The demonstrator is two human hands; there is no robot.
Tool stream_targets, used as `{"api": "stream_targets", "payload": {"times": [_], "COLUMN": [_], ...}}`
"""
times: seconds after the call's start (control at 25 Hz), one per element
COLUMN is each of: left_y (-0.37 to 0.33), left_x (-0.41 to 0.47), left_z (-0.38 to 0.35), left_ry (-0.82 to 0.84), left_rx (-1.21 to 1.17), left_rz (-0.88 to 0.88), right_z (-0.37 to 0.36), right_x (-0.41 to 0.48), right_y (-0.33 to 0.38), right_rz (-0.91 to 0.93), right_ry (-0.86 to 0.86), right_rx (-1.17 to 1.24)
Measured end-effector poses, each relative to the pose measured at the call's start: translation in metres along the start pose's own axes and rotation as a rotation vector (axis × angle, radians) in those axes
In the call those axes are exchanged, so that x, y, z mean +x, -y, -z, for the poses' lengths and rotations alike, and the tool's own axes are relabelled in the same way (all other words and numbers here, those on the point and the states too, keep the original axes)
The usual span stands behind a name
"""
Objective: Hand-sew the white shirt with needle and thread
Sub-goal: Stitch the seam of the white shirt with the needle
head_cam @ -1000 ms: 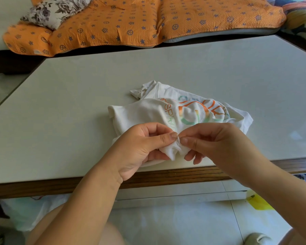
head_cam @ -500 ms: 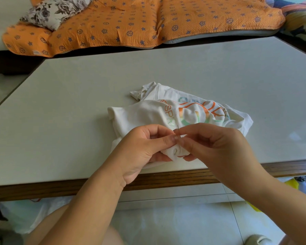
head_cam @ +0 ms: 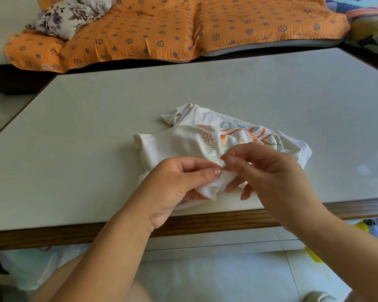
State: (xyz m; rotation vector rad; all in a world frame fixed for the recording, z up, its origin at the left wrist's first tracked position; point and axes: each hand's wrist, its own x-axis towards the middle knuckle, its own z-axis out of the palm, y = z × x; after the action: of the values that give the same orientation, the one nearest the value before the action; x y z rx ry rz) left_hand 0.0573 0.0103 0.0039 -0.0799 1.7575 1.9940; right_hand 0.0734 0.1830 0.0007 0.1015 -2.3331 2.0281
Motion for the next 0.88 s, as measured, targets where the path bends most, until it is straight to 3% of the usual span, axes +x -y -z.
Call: {"api": "stream_targets", "payload": {"times": [0.08, 0.24, 0.36, 0.72, 0.88], "left_y": [0.001, 0.002, 0.001, 0.002, 0.000], "left_x": [0.001, 0.000, 0.000, -0.001, -0.001], "left_z": [0.001, 0.001, 0.001, 0.007, 0.010], "left_ry": [-0.011, -0.005, 0.010, 0.095, 0.095], "left_rx": [0.022, 0.081, 0.104, 0.229, 0.204], "left_rz": [0.009, 0.011, 0.006, 0.036, 0.046], "right_z": [0.003, 0.017, 0.030, 0.072, 0.087], "right_x": [0.005, 0.018, 0.033, 0.079, 0.084], "right_y": [0.003, 0.011, 0.010, -0.002, -0.013], "right_rz": [-0.032, -0.257, -0.278, -0.050, 0.029], "right_ry": [-0.032, 0.009, -0.022, -0.312, -0.509], "right_rx": [0.072, 0.534, 0.707, 0.484, 0.142]}}
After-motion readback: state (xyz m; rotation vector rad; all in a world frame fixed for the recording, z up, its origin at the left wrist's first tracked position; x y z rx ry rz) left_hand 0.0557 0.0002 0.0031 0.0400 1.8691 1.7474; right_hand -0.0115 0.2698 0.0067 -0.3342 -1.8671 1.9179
